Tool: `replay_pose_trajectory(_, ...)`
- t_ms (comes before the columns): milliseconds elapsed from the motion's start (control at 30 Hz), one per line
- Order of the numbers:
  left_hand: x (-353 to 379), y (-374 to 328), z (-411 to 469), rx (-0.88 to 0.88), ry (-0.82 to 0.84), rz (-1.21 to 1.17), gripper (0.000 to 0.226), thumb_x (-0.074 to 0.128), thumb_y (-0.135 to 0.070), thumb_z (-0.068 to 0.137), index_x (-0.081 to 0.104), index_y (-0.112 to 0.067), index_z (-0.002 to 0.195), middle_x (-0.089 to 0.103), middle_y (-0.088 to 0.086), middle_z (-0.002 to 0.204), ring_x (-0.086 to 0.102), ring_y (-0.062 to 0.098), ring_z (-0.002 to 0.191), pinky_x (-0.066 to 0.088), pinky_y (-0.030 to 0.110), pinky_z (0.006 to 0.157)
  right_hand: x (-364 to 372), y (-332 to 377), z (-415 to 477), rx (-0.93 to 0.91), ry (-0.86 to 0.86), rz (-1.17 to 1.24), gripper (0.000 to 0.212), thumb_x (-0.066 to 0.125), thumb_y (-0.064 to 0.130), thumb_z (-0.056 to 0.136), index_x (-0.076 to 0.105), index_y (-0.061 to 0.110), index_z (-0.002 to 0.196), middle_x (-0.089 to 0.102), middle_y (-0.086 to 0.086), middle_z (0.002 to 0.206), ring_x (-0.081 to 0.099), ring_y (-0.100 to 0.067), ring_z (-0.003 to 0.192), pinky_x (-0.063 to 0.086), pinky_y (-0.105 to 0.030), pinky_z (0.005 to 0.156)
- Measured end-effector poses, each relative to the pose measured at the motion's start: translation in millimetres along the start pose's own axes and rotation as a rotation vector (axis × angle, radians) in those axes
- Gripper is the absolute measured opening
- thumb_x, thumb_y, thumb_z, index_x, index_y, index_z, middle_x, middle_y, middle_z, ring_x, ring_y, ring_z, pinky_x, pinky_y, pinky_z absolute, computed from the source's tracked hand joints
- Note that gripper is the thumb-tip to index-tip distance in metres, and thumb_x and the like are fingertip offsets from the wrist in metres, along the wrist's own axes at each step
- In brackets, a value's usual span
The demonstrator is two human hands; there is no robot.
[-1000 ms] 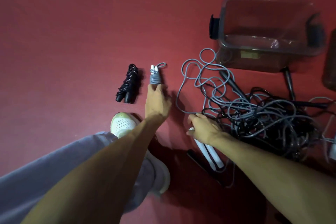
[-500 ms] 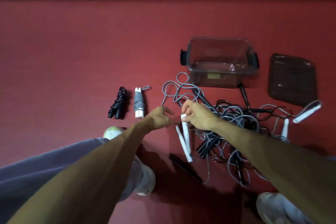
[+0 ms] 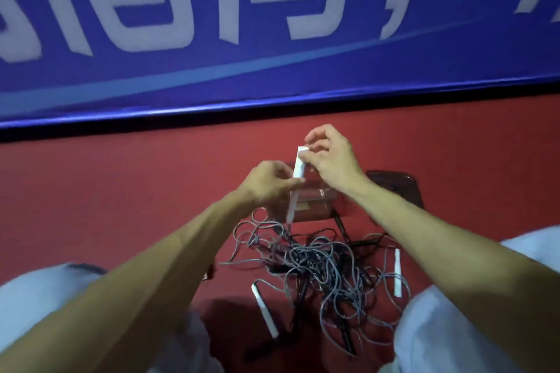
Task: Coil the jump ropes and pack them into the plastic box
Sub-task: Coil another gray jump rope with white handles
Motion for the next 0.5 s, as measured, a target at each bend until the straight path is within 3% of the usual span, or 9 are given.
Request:
replay_pose_trajectory(100, -2.4, -42.0, -7.2, 0.160, -0.214, -0.068, 0.017, 0.074, -0.030, 0.086, 0.065, -0.022, 0.074, 0.065, -0.006, 0.065, 0.059, 0.008, 0.055, 0.051, 0.027, 0.059, -31.2, 42.5, 2.5, -0.109, -0.150, 0.157, 0.033, 0.074, 0.001, 0.079, 0.050, 0.024, 0.085, 0.062, 0.004, 0.073, 0.059, -0.005, 0.063, 0.050, -0.027, 0.068)
replay_pose_trajectory(200, 0.9, -71.4, -12.7, 0.261, -0.274, -0.173, 0.014, 0.072, -0.028, 0.088, 0.067, -0.020, 0.078, 0.069, 0.000, 0.068, 0.064, 0.015, 0.058, 0.055, 0.032, 0.063, -52.5, 60.6, 0.6, -0.152, -0.191, 0.225, 0.028, 0.074, 0.014, 0.084, 0.049, 0.024, 0.092, 0.068, 0.004, 0.075, 0.065, -0.008, 0.067, 0.052, -0.028, 0.069)
replay_pose_trajectory(333, 13.7, -71.7, -13.0, 0.125, -0.385, -0.621, 0.013, 0.063, -0.016, 0.095, 0.063, -0.008, 0.084, 0.068, 0.013, 0.077, 0.066, 0.021, 0.061, 0.058, 0.034, 0.067, -58.2, 39.7, -2.1, 0.046, -0.146, 0.157, 0.014, 0.053, 0.029, 0.099, 0.051, 0.021, 0.088, 0.068, -0.003, 0.081, 0.064, -0.017, 0.067, 0.051, -0.030, 0.066)
replay_pose_trajectory(433, 12.5, -76.2, -8.4, -0.032, -0.425, -1.059, 0.013, 0.061, -0.010, 0.095, 0.062, 0.002, 0.092, 0.067, 0.013, 0.077, 0.069, 0.023, 0.067, 0.061, 0.035, 0.077, -54.1, 32.5, -3.8, 0.211, 0.055, -0.036, 0.040, 0.035, 0.039, 0.104, 0.062, 0.014, 0.086, 0.071, -0.005, 0.078, 0.063, -0.018, 0.068, 0.047, -0.028, 0.069)
replay_pose_trajectory(500, 8.2, -82.9, -4.9, -0.044, -0.426, -1.178, 0.013, 0.061, -0.010, 0.095, 0.063, 0.002, 0.092, 0.068, 0.009, 0.069, 0.070, 0.020, 0.066, 0.061, 0.034, 0.077, -54.2, 39.3, -6.2, 0.185, 0.081, -0.007, 0.037, 0.038, 0.037, 0.104, 0.062, 0.011, 0.093, 0.071, -0.007, 0.075, 0.064, -0.019, 0.069, 0.047, -0.027, 0.068)
Point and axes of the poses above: each hand's wrist, its own z-axis towards the middle knuckle, its own x-axis out of the palm, y = z × x, the point moved 1 cm from there along z, towards the middle knuckle
